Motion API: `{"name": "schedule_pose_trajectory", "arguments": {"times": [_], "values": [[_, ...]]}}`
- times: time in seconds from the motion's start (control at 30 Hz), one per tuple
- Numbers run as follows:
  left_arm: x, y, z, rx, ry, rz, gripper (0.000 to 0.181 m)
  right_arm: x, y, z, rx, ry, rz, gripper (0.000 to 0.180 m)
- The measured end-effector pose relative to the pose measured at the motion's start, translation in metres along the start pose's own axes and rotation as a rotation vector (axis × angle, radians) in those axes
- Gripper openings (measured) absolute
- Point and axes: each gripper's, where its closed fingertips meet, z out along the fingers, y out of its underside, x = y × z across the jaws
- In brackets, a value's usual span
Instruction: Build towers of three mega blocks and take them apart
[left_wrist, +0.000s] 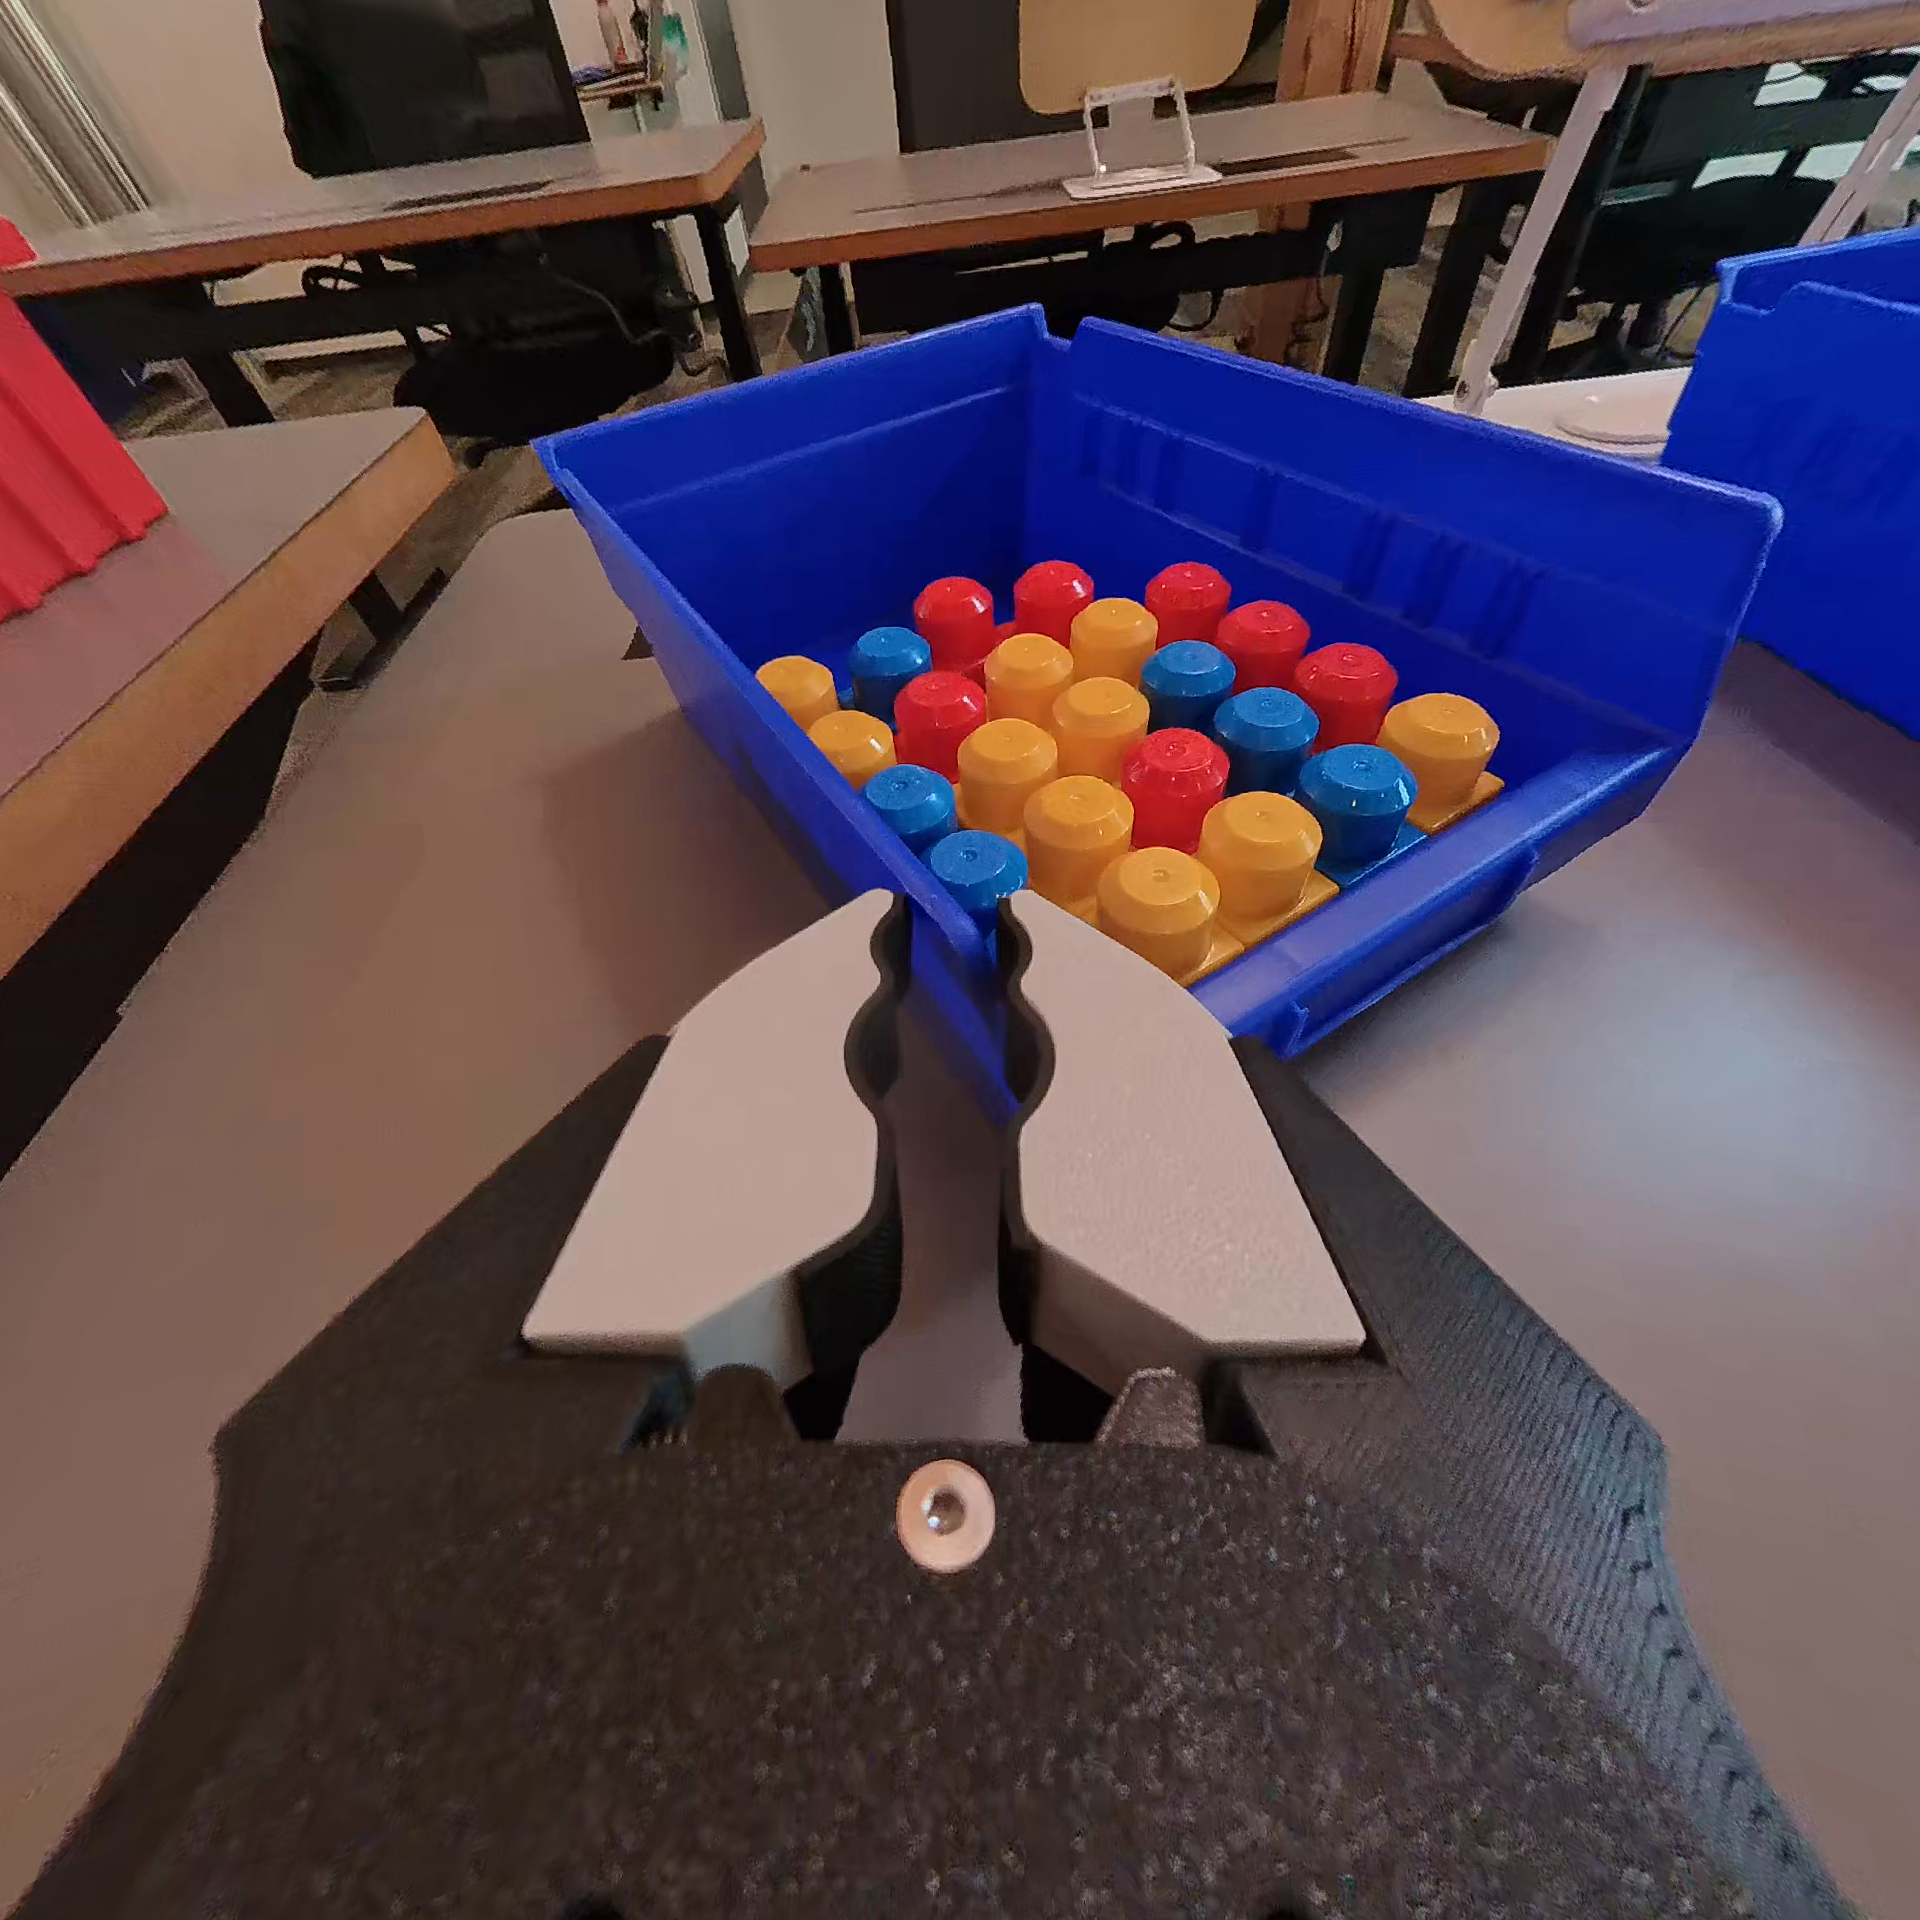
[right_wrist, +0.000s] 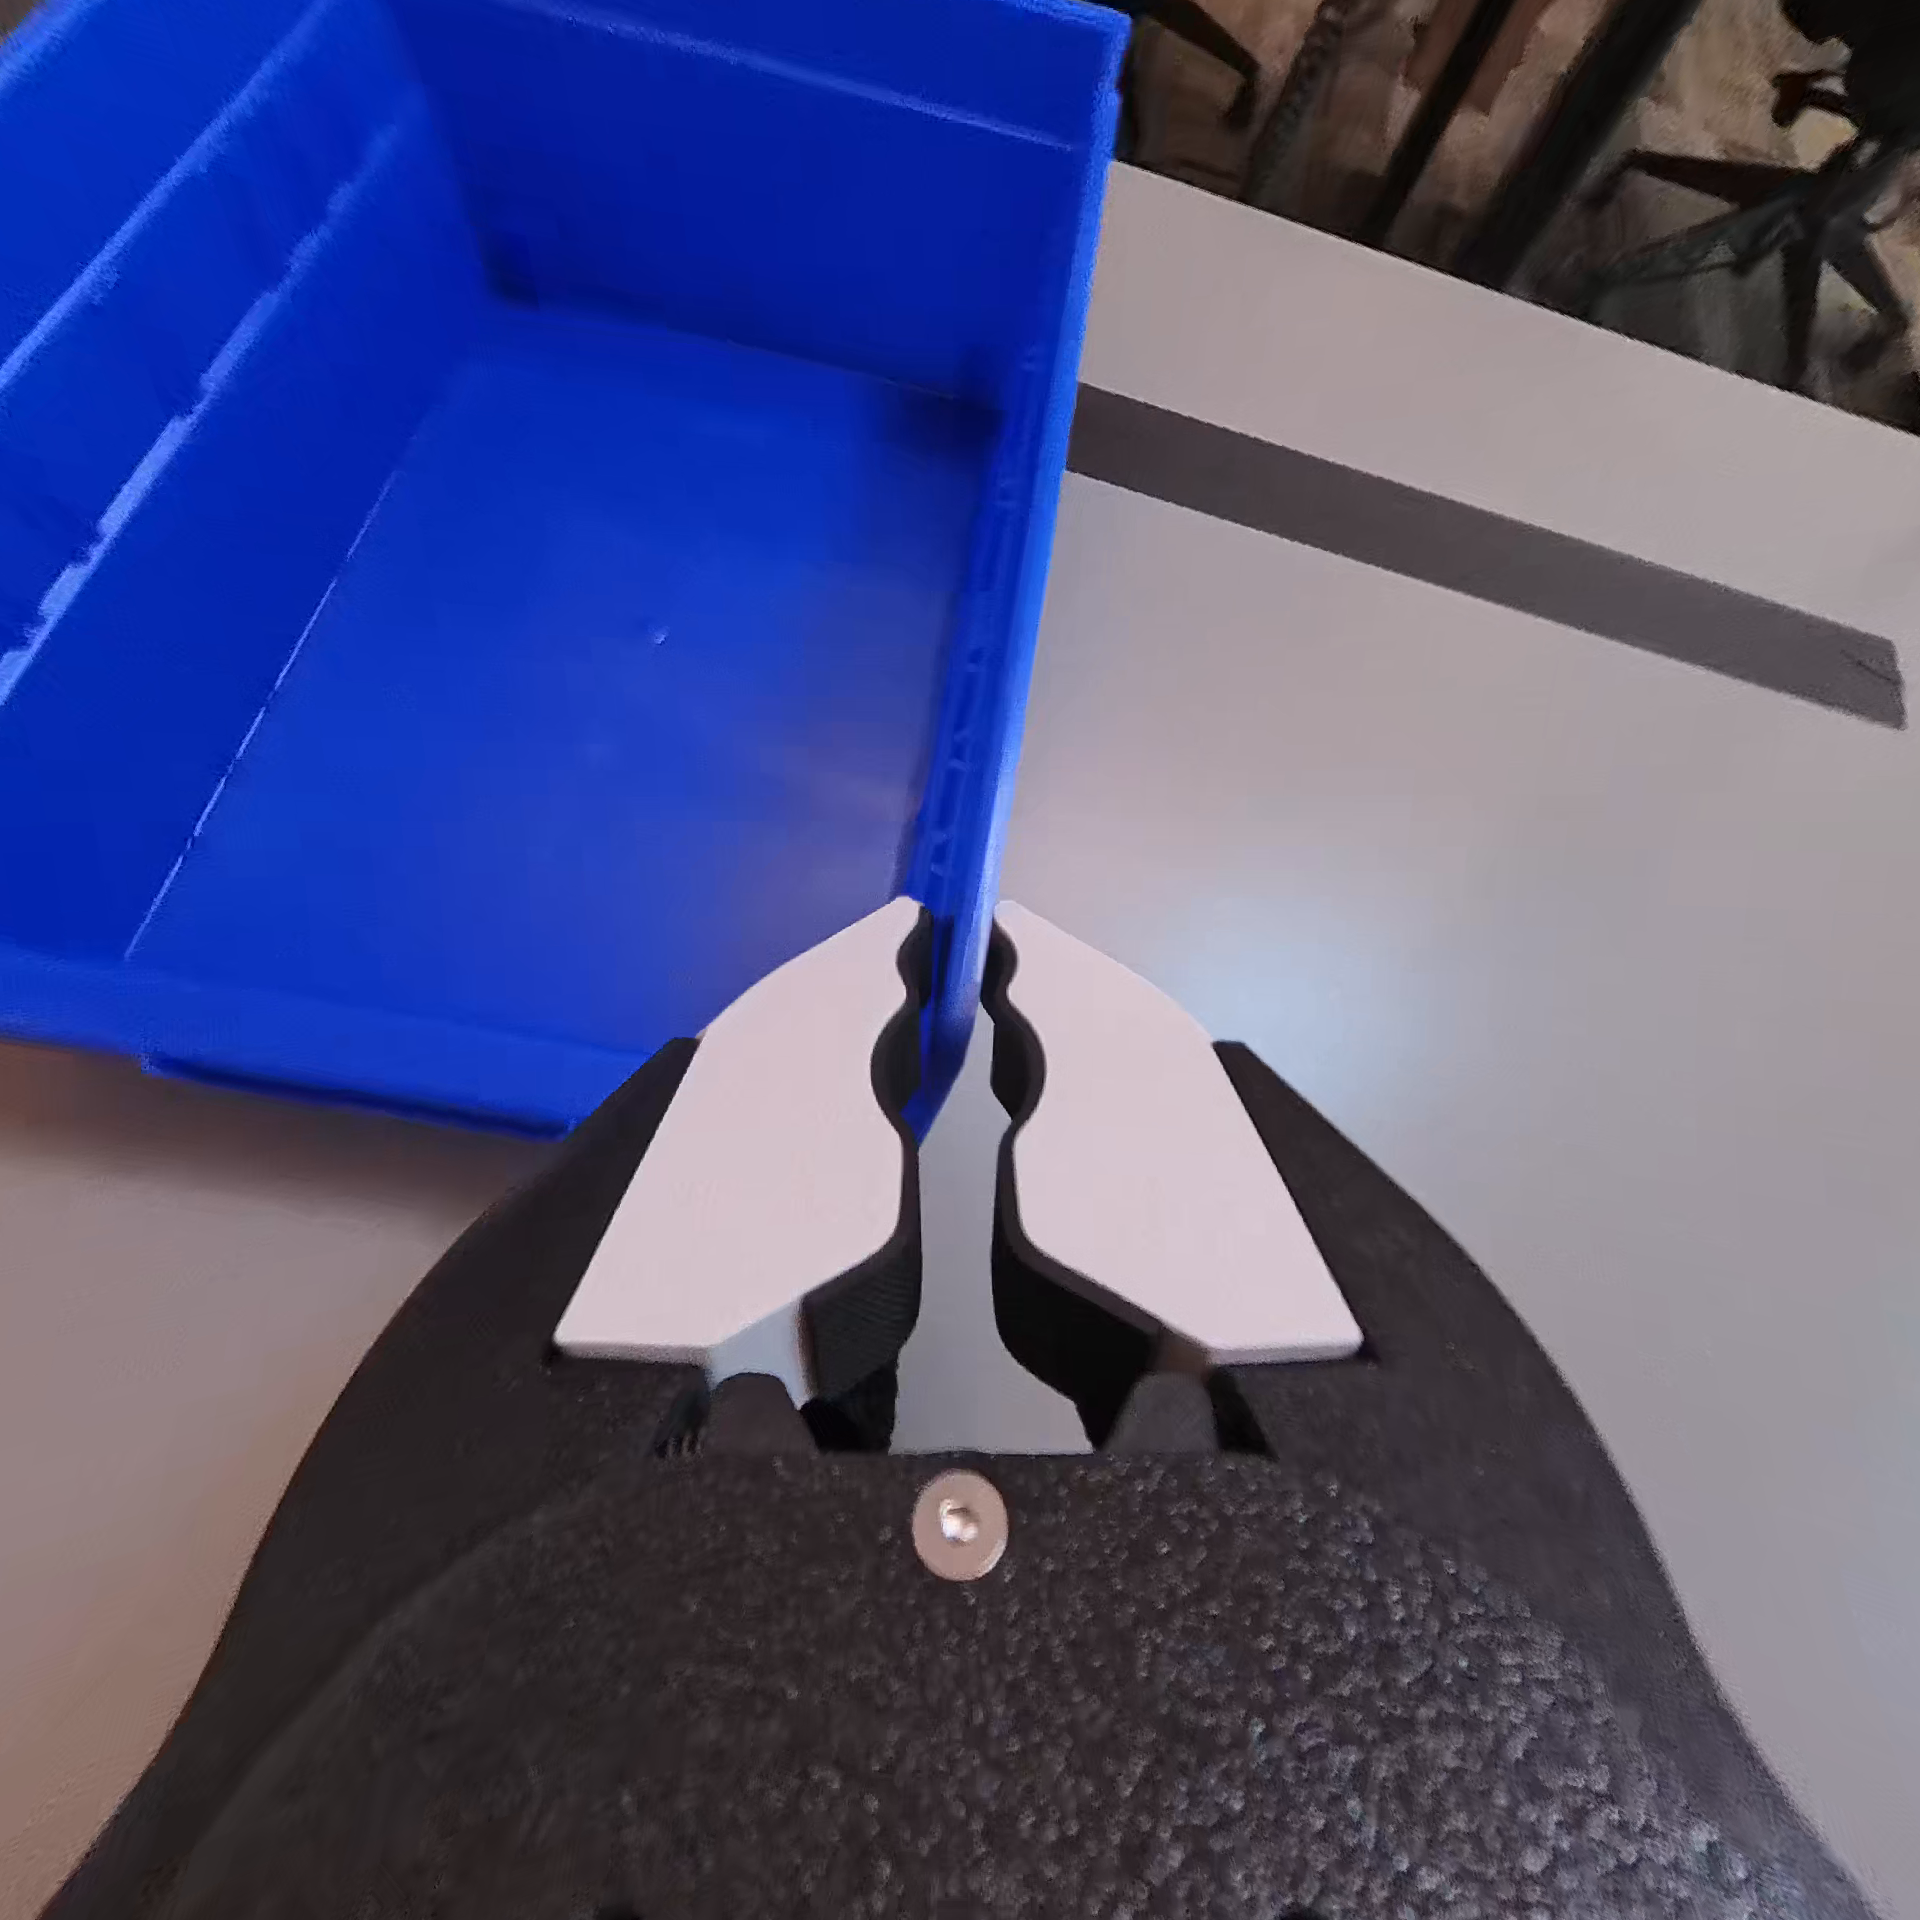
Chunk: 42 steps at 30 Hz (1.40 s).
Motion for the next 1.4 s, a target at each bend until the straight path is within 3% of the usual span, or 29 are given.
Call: {"name": "schedule_pose_trajectory", "arguments": {"times": [0.53, 0.93, 1.13, 1.4], "values": [[0.004, 0.002, -0.006, 0.009, -0.02, 0.048, 0.015, 0.148, 0.061, -0.055, 0.102, 0.297, 0.393, 0.004], [0.003, 0.002, -0.006, 0.015, -0.019, 0.034, 0.016, 0.165, 0.066, -0.058, 0.188, 0.406, 0.38, 0.007], [0.003, 0.002, -0.006, 0.022, -0.025, 0.041, 0.016, 0.162, 0.063, -0.05, 0.223, 0.367, 0.313, 0.027], [0.003, 0.003, -0.005, 0.031, -0.027, 0.047, 0.016, 0.169, 0.063, -0.046, 0.227, 0.4, 0.287, 0.011]]}}
